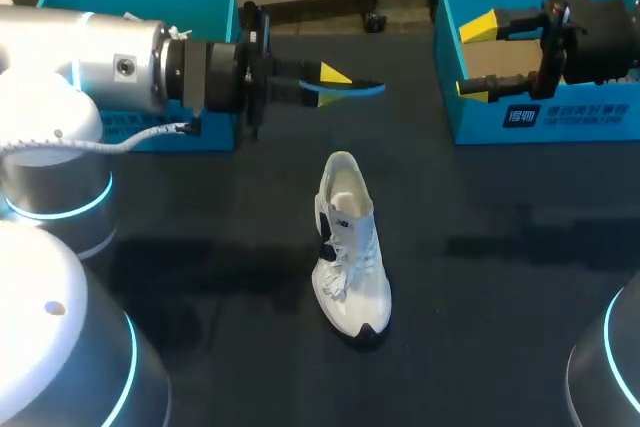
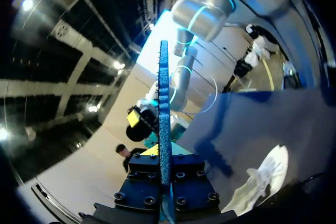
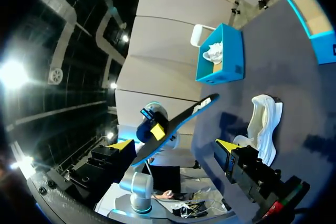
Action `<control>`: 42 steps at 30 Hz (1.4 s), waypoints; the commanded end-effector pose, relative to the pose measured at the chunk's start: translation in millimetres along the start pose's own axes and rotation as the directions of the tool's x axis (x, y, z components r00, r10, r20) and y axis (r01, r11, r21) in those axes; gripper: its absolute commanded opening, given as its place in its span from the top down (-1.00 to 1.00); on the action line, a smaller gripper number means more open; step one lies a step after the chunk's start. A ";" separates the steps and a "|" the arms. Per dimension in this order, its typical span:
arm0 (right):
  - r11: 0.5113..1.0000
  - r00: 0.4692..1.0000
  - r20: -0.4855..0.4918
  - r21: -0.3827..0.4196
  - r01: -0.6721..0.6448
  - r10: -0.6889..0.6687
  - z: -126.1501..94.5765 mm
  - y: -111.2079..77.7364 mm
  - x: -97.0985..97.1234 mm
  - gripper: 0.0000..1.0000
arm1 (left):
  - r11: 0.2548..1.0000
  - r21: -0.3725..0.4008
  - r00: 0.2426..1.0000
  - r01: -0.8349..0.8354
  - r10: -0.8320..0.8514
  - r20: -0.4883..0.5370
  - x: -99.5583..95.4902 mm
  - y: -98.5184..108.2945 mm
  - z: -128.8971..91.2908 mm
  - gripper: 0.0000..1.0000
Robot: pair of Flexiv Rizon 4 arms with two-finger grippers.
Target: Take the shoe out of the shoebox, open the shoe tongue, remove and reinsert the insole, then place the shoe into the shoebox
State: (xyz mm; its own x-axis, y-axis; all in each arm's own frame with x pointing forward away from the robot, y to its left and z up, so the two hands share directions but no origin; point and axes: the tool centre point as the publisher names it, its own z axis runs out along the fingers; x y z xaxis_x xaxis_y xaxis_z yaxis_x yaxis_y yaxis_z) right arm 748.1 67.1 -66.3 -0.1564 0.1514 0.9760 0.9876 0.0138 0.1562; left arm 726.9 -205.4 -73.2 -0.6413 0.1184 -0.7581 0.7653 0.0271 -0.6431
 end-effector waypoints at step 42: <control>1.000 1.000 0.003 -0.001 -0.001 0.001 0.5 -0.6 0.4 -1.00 | 0.056 0.246 0.064 0.968 -0.998 -0.025 -24.7 -5.0 1.2 1.00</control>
State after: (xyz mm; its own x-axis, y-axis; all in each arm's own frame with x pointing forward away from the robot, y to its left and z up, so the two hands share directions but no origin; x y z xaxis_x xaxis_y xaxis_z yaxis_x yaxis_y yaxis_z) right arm 748.1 67.1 -66.3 -0.1563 0.1516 0.9760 0.9877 0.0138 0.1561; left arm 745.4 -207.3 -50.3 -0.8583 0.0244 0.5126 -0.5127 -0.0866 -0.8542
